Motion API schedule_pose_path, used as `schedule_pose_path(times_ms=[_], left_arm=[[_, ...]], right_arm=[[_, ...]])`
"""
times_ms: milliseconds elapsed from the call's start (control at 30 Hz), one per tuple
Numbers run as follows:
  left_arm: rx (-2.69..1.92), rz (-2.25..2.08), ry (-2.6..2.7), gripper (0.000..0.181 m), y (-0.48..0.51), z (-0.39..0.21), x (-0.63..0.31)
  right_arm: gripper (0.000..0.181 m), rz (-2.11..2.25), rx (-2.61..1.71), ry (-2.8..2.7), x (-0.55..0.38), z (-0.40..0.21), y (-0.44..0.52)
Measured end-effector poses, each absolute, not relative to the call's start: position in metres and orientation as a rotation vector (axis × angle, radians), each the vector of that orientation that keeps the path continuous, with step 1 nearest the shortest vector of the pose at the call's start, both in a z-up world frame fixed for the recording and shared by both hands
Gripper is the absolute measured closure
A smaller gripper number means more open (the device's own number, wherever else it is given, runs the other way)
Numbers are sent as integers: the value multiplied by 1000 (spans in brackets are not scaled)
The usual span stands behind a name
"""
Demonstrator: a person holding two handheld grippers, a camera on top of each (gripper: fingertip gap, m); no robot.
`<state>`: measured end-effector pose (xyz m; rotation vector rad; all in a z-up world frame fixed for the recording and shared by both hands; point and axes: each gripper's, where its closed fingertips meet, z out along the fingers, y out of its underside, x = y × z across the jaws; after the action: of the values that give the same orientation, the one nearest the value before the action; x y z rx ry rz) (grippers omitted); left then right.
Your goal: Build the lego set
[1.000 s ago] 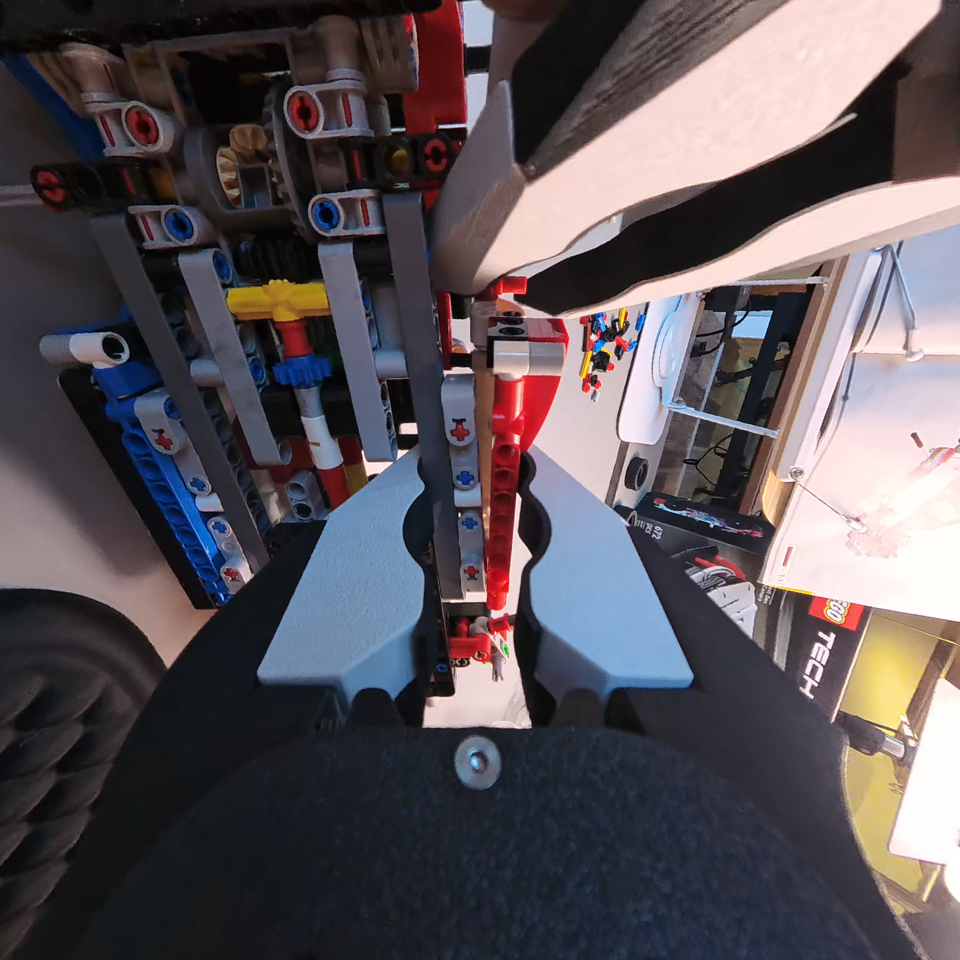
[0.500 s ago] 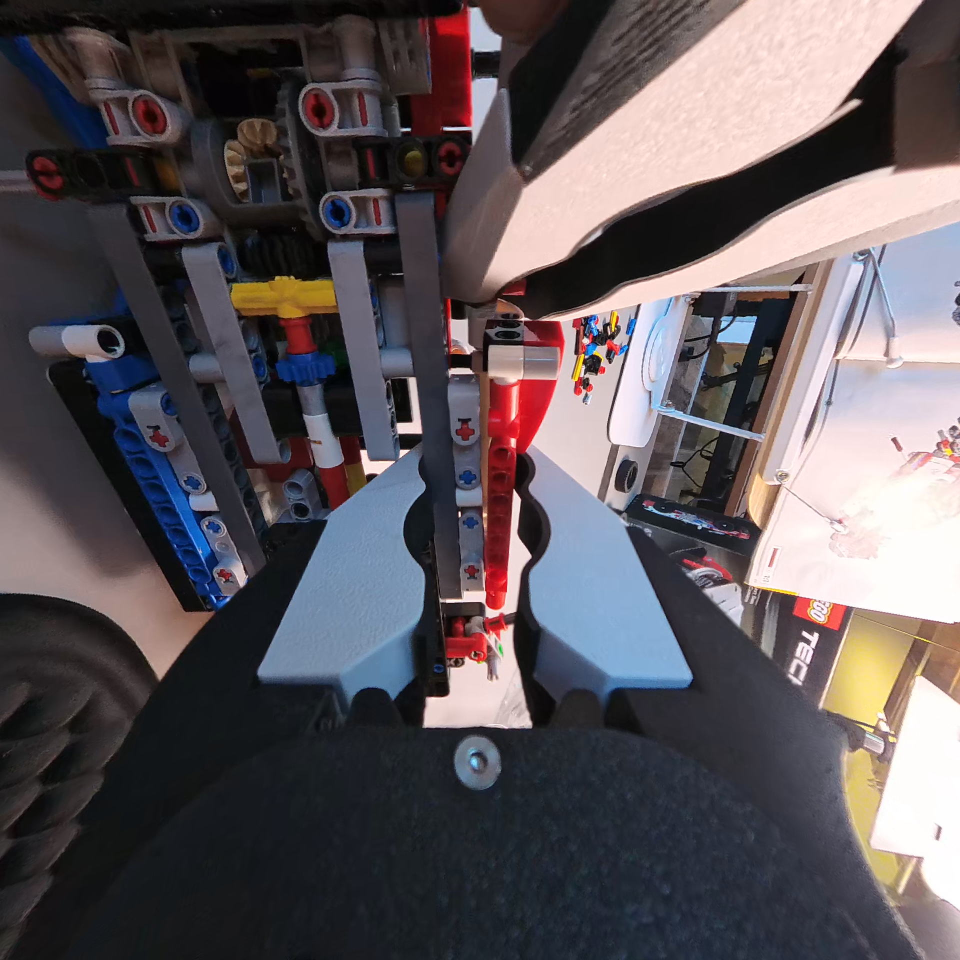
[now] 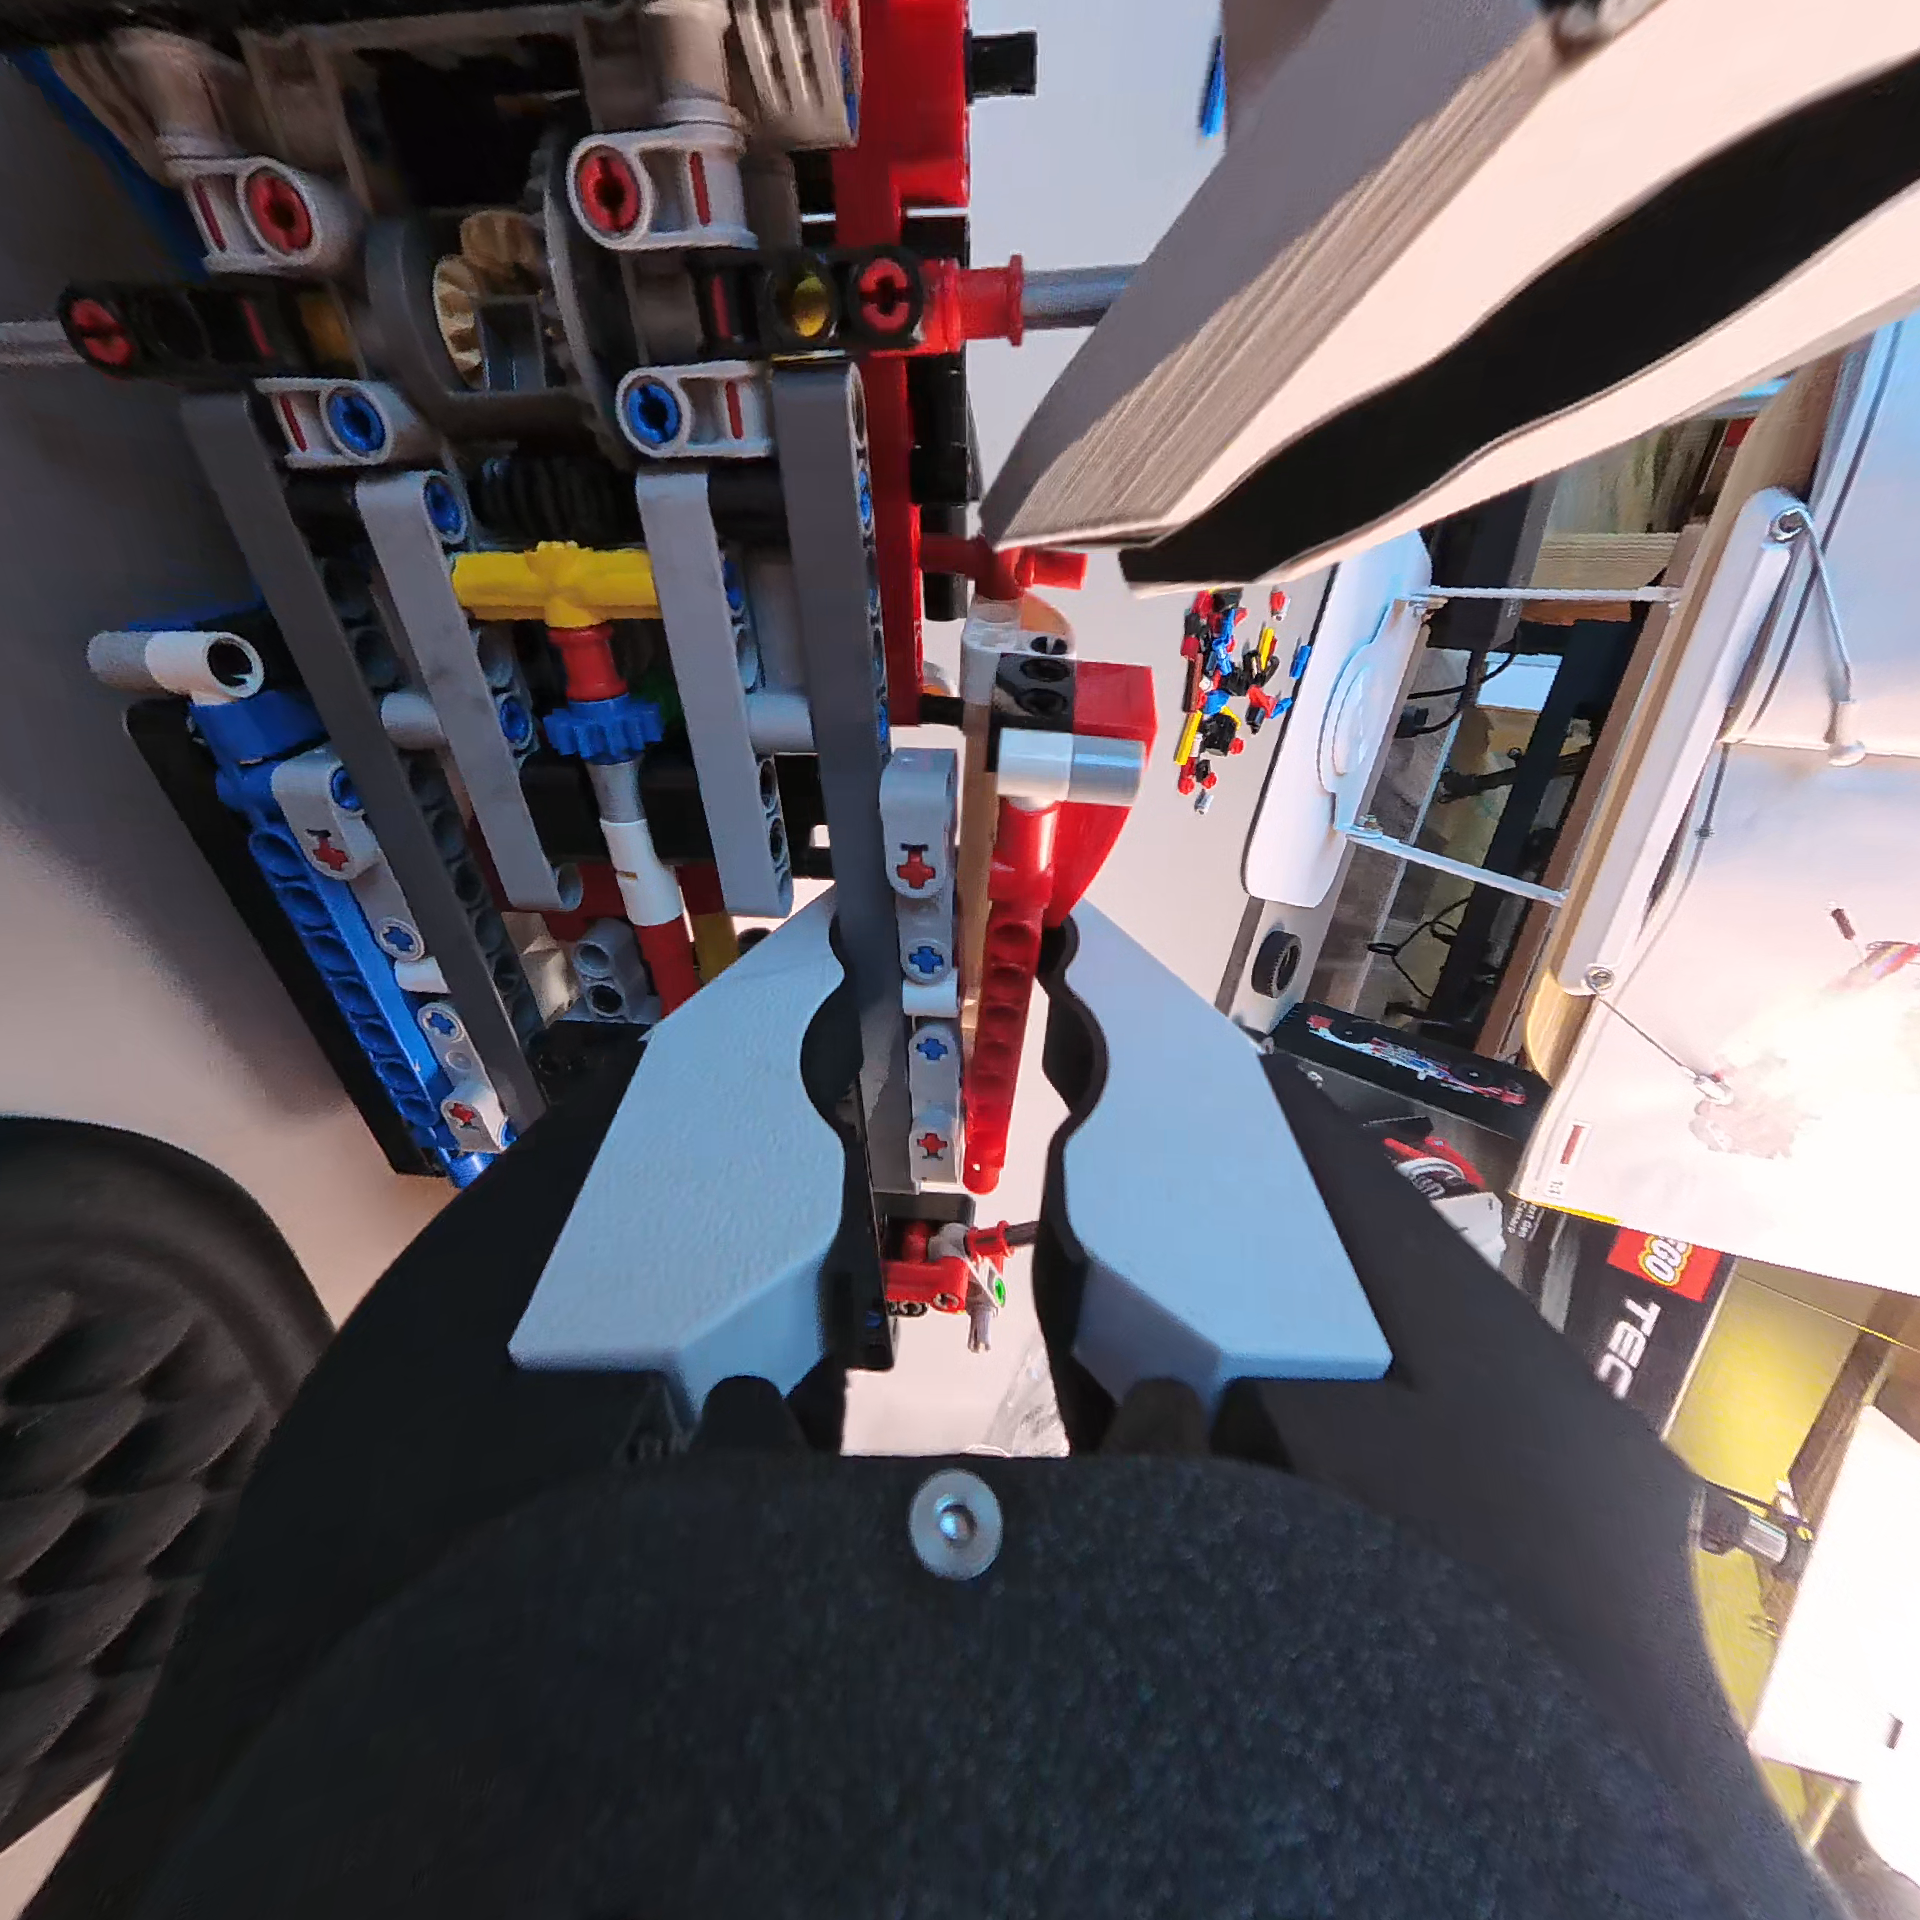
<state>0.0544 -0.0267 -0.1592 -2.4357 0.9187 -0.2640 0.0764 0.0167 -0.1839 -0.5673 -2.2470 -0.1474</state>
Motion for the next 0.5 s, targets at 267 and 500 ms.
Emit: schedule_pose_path(times_ms=[267, 500], left_arm=[[-2453, -91, 1039, 150, -28, -174, 61], [-2443, -26, 1060, 159, -28, -175, 62]], right_arm=[[154, -194, -570, -2257, 74, -184, 17], [156, -228, -561, -2247, 72, -183, 17]])
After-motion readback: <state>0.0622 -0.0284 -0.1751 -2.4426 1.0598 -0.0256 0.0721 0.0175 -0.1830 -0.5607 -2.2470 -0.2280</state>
